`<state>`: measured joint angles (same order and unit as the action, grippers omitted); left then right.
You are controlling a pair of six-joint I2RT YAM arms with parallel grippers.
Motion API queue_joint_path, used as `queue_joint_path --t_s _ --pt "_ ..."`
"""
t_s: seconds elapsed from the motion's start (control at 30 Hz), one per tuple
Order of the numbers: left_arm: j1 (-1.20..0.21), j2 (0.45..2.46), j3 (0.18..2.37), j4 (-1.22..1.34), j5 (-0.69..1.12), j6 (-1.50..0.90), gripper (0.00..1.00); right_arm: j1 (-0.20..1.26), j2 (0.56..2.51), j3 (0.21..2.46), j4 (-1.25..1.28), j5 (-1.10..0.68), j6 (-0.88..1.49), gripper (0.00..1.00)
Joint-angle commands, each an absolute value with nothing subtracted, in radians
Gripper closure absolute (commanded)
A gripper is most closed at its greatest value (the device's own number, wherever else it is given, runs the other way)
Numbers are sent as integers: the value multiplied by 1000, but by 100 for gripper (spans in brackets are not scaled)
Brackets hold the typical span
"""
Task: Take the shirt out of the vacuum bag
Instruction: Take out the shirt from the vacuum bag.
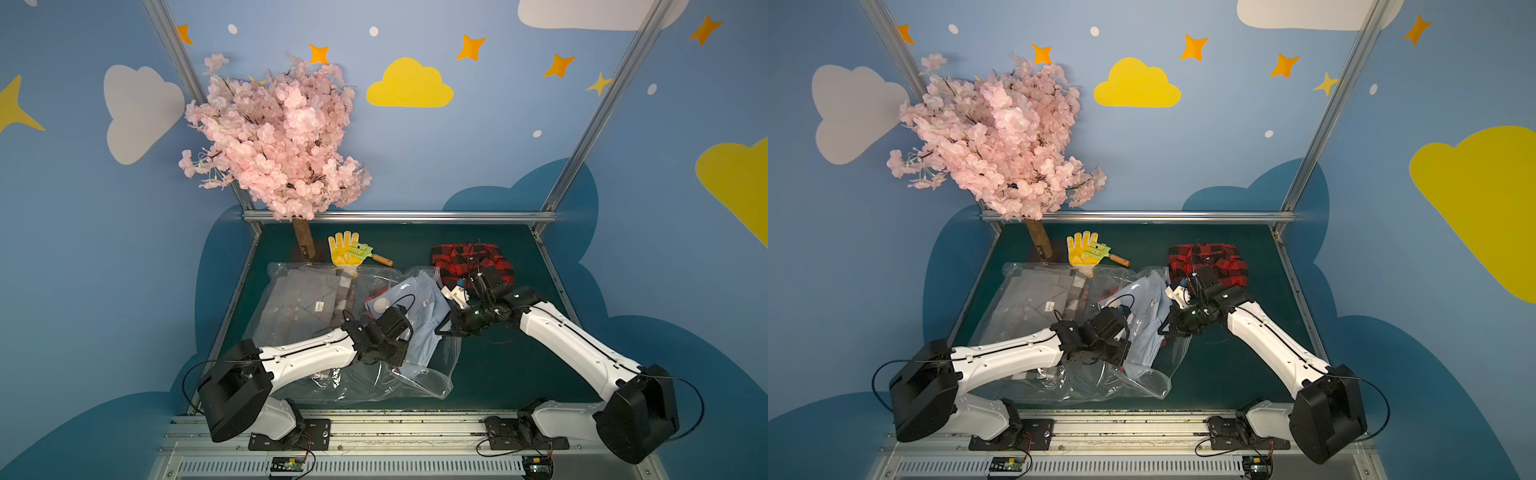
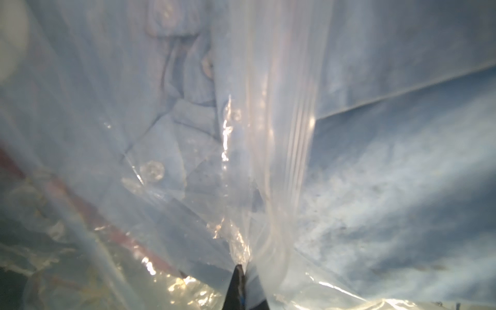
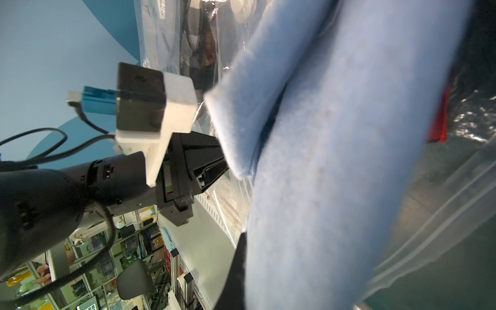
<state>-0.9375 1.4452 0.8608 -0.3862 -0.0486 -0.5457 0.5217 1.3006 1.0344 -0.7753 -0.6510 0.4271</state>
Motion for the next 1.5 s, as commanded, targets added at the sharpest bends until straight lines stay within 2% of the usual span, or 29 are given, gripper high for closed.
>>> queue_joint_path --t_s 0.0,0.37,0.73,1.13,1.47 --pt "-922 1434 886 -451 -70 -521 94 501 1292 1107 -864 -696 342 100" --pt "-886 1427 913 -474 -64 -491 94 430 1245 1171 -921 -759 306 100" --pt "-867 1464 908 -459 -51 -486 94 340 1104 1259 -892 -789 337 100" --pt "-867 1505 848 -428 -30 -517 94 224 1318 1664 -1016 -919 224 100" --pt "-872 1465 779 -395 -3 -570 95 185 1628 1991 -1122 -1003 130 100"
